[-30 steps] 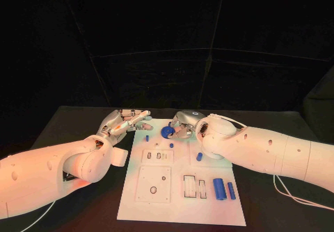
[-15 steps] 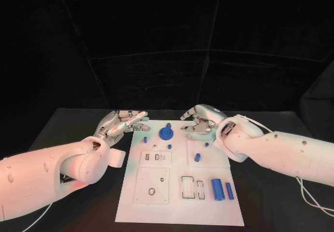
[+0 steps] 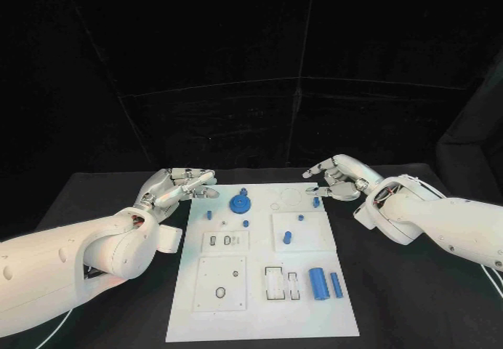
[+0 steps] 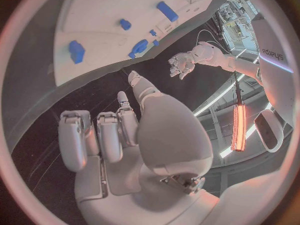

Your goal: Assemble the parts on the task board

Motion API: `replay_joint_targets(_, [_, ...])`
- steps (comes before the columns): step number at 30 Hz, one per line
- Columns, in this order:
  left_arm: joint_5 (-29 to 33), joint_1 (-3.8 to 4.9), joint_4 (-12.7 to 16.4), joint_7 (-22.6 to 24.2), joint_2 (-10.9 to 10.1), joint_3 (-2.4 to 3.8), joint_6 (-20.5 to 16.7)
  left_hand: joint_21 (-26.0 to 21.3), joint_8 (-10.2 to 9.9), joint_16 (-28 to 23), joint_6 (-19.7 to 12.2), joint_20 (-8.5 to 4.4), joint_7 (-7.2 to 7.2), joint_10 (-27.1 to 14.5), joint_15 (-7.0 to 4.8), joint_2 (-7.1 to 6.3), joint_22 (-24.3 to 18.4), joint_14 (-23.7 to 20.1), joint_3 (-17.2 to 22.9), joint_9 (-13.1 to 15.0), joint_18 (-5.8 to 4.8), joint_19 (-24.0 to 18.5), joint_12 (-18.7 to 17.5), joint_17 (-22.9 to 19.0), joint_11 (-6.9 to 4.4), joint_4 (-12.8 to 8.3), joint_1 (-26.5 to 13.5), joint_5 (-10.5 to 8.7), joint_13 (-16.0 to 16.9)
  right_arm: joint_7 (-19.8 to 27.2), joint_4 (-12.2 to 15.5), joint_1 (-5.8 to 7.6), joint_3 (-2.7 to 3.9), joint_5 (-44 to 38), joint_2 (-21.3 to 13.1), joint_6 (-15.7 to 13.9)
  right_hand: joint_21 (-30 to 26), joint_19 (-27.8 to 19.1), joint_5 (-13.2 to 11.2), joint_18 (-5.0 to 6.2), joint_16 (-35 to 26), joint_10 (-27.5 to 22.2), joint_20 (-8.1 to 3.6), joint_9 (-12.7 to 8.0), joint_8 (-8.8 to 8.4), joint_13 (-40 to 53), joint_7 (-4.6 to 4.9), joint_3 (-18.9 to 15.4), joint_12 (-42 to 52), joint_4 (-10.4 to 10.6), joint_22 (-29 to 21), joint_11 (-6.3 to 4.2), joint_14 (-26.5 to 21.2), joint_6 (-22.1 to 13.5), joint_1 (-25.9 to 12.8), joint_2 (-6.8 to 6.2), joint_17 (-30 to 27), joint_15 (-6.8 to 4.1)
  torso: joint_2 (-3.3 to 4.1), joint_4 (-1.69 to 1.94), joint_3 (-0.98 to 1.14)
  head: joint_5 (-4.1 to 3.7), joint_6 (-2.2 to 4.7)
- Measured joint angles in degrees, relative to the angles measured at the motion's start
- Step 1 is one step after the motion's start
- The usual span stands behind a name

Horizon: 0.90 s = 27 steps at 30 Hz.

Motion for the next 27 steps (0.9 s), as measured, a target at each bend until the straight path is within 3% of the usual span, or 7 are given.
replay_joint_targets(3, [-0.05,0.0,-0.21,0.01,0.11,0.0,0.08,0.0,0.0,0.0,0.0,0.0,0.0,0.4,-0.19,0.0,0.0,0.19,-0.07,0.0,0.0,0.0,0.0,0.09,-0.01,-0.07,0.0,0.0,0.0,0.87,-2.49,-1.19,-0.06,0.36,-0.6,0.44,0.0,0.0,0.0,0.0,0.0,0.0,0.0,-0.14,-0.19,0.0,0.04,-0.16,0.0,-0.16,0.0,0.0,0.0,-0.04,0.0,0.0,0.0,0.0,-0.04,-0.14,0.12,-0.25,-0.18])
replay_joint_targets(12, [-0.13,-0.02,-0.8,0.04,0.13,0.0,0.26,0.0,0.0,0.0,0.19,-0.2,-0.19,0.61,-0.39,0.0,0.01,0.39,-0.22,0.0,0.0,0.2,0.0,0.19,-0.21,-0.22,0.0,0.0,0.0,1.72,-6.63,-4.46,-0.13,0.15,-0.17,1.72,0.0,0.0,0.0,0.0,0.0,0.0,0.0,-0.27,-0.64,0.0,0.17,-0.31,0.0,-0.31,0.0,0.0,0.0,-0.88,0.0,0.0,-0.01,0.0,-0.03,-0.1,0.09,-0.56,-0.63])
replay_joint_targets(19, [-0.16,-0.06,-1.11,0.05,0.13,0.0,0.27,0.0,0.0,0.0,0.23,-0.2,-0.15,0.6,-0.39,0.0,0.01,0.39,-0.22,0.0,0.0,0.2,0.0,0.23,-0.21,-0.22,0.0,0.0,0.0,1.81,-7.96,-5.49,-0.06,-0.16,0.76,2.15,0.0,0.0,0.0,0.0,0.0,0.0,0.0,-0.35,-0.64,0.0,0.29,-0.31,0.0,-0.31,0.0,0.0,0.0,-1.37,0.0,0.0,-0.01,0.0,0.0,0.02,-0.02,-0.43,-0.76])
replay_joint_targets(27, [-0.18,-0.09,-1.32,0.05,0.17,-0.01,0.28,0.0,0.0,0.0,0.38,-0.2,0.01,0.6,-0.39,0.0,0.0,0.39,-0.22,0.0,0.0,0.2,-0.24,0.28,-0.2,-0.22,0.0,0.0,0.0,1.74,-9.05,-5.7,-0.03,-0.21,1.57,1.78,0.0,-0.01,0.01,-0.01,0.0,0.0,0.01,-0.34,-0.64,0.0,0.52,-0.47,0.0,-0.47,0.0,0.0,0.0,-1.96,-0.25,0.25,-0.01,0.0,0.0,0.02,-0.14,-0.36,-0.85])
